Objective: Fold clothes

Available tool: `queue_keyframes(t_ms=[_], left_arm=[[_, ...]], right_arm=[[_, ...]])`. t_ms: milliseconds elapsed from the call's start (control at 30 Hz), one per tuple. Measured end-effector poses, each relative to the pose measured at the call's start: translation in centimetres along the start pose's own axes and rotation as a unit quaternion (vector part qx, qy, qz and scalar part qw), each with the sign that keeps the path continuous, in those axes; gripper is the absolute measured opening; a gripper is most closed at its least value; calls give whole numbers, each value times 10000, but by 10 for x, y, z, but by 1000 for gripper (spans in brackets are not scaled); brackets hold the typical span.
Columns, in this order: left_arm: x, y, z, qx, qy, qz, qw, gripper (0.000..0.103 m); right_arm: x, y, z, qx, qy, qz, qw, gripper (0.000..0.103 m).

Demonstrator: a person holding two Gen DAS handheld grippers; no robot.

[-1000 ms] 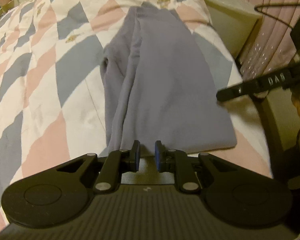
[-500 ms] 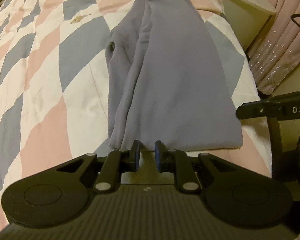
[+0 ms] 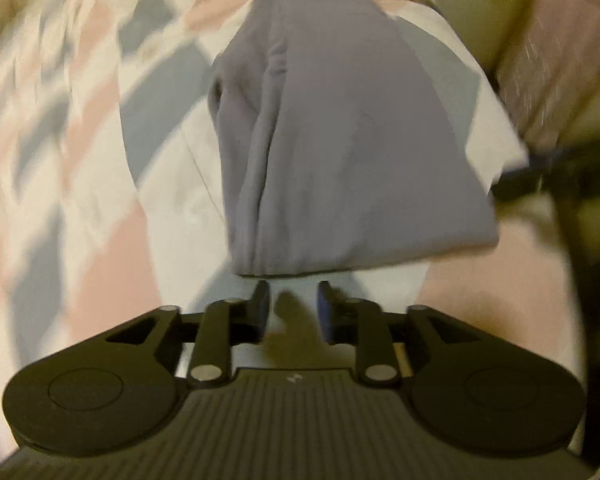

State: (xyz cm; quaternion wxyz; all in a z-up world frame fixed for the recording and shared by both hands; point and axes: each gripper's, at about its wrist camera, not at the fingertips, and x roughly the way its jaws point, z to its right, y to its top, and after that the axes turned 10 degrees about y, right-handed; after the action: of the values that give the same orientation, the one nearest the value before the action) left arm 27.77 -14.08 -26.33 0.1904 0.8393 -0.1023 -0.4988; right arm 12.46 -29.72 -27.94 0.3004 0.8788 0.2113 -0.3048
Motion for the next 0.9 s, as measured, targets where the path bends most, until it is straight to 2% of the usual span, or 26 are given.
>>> queue_keyframes(t_ms=[33,67,100,167,267,300,333,400,467,533,567,633,667,733,800,900], left_arm=[[-5,-5,9,491,268,240,9981,38],[-10,-12,19,1006,502,493,9924,40],[-13,-20,28,1541,679,749,9829,44],[-12,-36,43,2423,939,1134,9590,48],[-5,-56,60,3466,1339,1612,9143,53],[0,-61,64,3727,1521,1739,8988,54],[7,-66,67,3972,1694,1849,8828,57],[17,-71,70,4298,1856,2038,8598,58],[25,-75,71,4530,1930,2226,8414,58],[33,-77,72,4674,1992,2375,8279,57],[38,-78,72,4726,2027,2436,8223,57],[47,-79,71,4817,2088,2556,8118,55],[51,-78,71,4831,2106,2592,8094,52],[57,-75,71,4791,2085,2584,8125,39],[62,-72,71,4742,2022,2560,8178,32],[60,-61,66,4540,1795,2460,8373,25]], right_arm=[[-1,-1,-3,-156,-69,-14,9999,34],[-2,-4,-9,-464,-187,-51,9987,35],[-3,-7,-15,-776,-307,-88,9965,40],[-2,-20,-30,-1636,-601,-204,9845,48],[5,-43,-50,-2788,-951,-357,9550,55],[8,-51,-57,-3147,-1091,-343,9423,62],[11,-59,-63,-3502,-1229,-326,9280,69],[21,-81,-77,-4430,-1493,-282,8836,80],[31,-103,-88,-5298,-1715,-270,8302,82],[43,-120,-90,-5936,-1868,-267,7823,81],[49,-128,-92,-6240,-1940,-265,7565,81],[60,-132,-90,-6479,-2026,-204,7340,78],[65,-130,-88,-6520,-2102,-168,7283,76],[75,-128,-85,-6597,-2253,-94,7169,70],[85,-126,-81,-6650,-2401,-40,7072,65],[92,-121,-76,-6694,-2405,-95,7028,46]])
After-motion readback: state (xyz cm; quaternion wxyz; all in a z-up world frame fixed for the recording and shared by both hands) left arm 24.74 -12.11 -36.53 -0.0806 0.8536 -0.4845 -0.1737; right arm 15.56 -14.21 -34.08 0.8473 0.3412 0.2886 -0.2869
